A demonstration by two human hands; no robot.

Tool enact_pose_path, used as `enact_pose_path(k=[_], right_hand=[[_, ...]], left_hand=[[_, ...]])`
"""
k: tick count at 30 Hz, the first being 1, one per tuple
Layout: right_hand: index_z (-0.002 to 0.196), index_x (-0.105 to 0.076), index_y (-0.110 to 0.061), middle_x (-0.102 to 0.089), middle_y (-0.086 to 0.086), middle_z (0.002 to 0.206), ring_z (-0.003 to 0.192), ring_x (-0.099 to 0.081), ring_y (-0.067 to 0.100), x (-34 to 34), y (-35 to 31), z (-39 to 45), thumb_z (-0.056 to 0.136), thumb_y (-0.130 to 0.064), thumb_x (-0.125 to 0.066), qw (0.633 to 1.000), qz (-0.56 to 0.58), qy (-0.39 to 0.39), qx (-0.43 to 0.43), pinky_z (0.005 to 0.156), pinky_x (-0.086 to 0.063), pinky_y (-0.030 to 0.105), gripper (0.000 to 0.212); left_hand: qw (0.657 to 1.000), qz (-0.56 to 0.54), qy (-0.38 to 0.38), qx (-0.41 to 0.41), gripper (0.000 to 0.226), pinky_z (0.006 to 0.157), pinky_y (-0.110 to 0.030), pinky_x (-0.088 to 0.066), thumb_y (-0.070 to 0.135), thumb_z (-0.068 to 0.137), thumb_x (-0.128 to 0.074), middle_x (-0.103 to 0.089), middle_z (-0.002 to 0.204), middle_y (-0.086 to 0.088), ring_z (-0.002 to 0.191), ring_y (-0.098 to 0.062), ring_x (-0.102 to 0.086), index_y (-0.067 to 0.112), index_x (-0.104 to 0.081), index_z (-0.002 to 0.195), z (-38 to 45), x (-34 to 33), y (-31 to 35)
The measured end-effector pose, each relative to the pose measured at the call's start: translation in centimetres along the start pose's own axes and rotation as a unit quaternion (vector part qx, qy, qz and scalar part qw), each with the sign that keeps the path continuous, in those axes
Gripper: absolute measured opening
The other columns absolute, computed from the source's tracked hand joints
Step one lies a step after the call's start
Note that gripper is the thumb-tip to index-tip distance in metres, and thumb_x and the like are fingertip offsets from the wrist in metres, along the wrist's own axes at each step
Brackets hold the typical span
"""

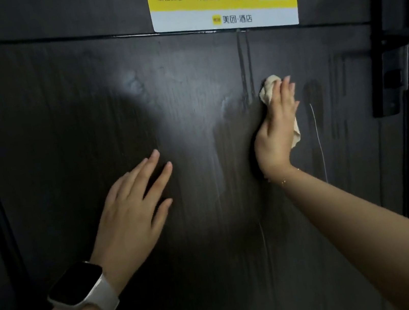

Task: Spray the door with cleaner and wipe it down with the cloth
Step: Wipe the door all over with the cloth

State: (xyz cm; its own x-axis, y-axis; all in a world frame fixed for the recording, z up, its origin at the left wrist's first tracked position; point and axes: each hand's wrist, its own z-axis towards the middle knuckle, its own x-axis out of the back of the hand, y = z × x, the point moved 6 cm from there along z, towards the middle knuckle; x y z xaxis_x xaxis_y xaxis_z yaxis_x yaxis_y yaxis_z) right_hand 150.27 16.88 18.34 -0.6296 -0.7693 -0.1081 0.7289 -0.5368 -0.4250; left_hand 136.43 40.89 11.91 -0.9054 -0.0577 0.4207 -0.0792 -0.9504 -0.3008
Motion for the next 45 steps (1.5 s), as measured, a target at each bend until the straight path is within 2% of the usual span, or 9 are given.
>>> enact_pose_path(k=[3,9,16,22,26,30,34,38,45], right_hand=[[0.15,-0.022,0.0,-0.014,0.015,0.159,0.148,-0.003,0.022,-3.2,-5.4,-4.3,0.077,0.017,-0.037,0.992,0.018,-0.06,0.106,0.122,0.004,0.035,0.077],[0.144,-0.041,-0.003,-0.032,0.016,0.154,0.146,-0.023,0.026,-4.0,-8.6,-6.1,0.08,0.011,-0.045,0.882,-0.015,-0.251,0.4,0.121,-0.013,0.034,0.065],[0.149,-0.027,-0.003,-0.022,0.015,0.158,0.148,-0.013,0.025,-1.3,-3.6,3.8,0.076,0.014,-0.029,0.999,-0.027,0.042,0.019,0.122,0.001,0.031,0.075],[0.144,-0.039,0.0,-0.031,0.019,0.154,0.146,-0.022,0.029,-8.2,-16.0,-4.5,0.078,0.005,-0.033,0.953,0.044,-0.123,0.273,0.122,-0.01,0.036,0.067],[0.144,-0.041,-0.002,-0.033,0.017,0.153,0.145,-0.026,0.029,-6.1,-13.7,-1.5,0.075,0.012,-0.04,0.915,0.007,-0.182,0.361,0.121,-0.015,0.036,0.07],[0.147,-0.038,-0.008,-0.028,0.011,0.156,0.147,-0.019,0.022,-0.9,-4.4,5.4,0.078,0.01,-0.033,0.979,-0.048,-0.072,0.185,0.12,-0.006,0.023,0.072],[0.149,-0.03,-0.005,-0.024,0.013,0.158,0.148,-0.016,0.026,-0.1,-2.9,6.9,0.077,0.004,-0.025,0.997,-0.013,0.07,-0.04,0.123,-0.004,0.037,0.073],[0.143,-0.041,0.0,-0.033,0.019,0.152,0.144,-0.026,0.031,-5.6,-13.1,3.3,0.071,0.01,-0.035,0.988,0.02,-0.005,0.154,0.117,0.004,0.017,0.073],[0.143,-0.044,-0.007,-0.036,0.015,0.152,0.143,-0.029,0.027,-6.7,-15.8,3.2,0.079,0.004,-0.033,0.933,-0.001,-0.127,0.337,0.12,-0.01,0.029,0.066]], left_hand=[[0.999,0.002,0.041,0.017,0.055,0.118,-0.047,-0.021,0.031,0.097,-0.041,-0.021,0.161,-0.009,0.147,-0.026,-0.024,0.013,-0.037,0.149,2.6,1.9,-2.6],[0.991,0.06,0.08,0.092,0.06,0.121,-0.046,-0.007,0.036,0.1,-0.034,-0.014,0.163,-0.011,0.149,-0.028,-0.014,0.009,-0.026,0.153,5.1,3.0,-7.1],[0.989,0.096,0.092,0.07,0.061,0.121,-0.048,-0.008,0.037,0.101,-0.031,-0.013,0.162,-0.012,0.15,-0.027,-0.013,0.007,-0.024,0.153,4.5,2.1,-7.1],[0.987,0.082,0.108,0.089,0.061,0.123,-0.041,-0.001,0.033,0.102,-0.027,-0.009,0.163,-0.012,0.151,-0.023,-0.007,0.003,-0.013,0.154,4.4,2.3,-7.1],[0.987,0.08,0.105,0.095,0.06,0.123,-0.041,-0.001,0.029,0.101,-0.026,-0.01,0.163,-0.013,0.151,-0.024,-0.007,0.002,-0.017,0.153,4.6,2.3,-7.4],[0.987,0.078,0.11,0.088,0.059,0.123,-0.042,-0.002,0.029,0.102,-0.025,-0.009,0.163,-0.012,0.151,-0.024,-0.005,0.001,-0.017,0.153,4.5,2.0,-7.2],[0.986,0.074,0.123,0.08,0.058,0.123,-0.043,-0.004,0.027,0.102,-0.026,-0.011,0.162,-0.014,0.151,-0.026,-0.007,-0.001,-0.018,0.152,4.6,2.0,-7.2],[0.987,0.07,0.125,0.076,0.059,0.123,-0.043,-0.005,0.026,0.102,-0.027,-0.012,0.162,-0.016,0.15,-0.028,-0.009,-0.002,-0.018,0.152,4.5,2.0,-7.0],[0.988,0.067,0.114,0.081,0.059,0.123,-0.043,-0.006,0.027,0.101,-0.028,-0.012,0.162,-0.016,0.15,-0.028,-0.01,-0.002,-0.019,0.152,4.6,2.1,-7.2]])
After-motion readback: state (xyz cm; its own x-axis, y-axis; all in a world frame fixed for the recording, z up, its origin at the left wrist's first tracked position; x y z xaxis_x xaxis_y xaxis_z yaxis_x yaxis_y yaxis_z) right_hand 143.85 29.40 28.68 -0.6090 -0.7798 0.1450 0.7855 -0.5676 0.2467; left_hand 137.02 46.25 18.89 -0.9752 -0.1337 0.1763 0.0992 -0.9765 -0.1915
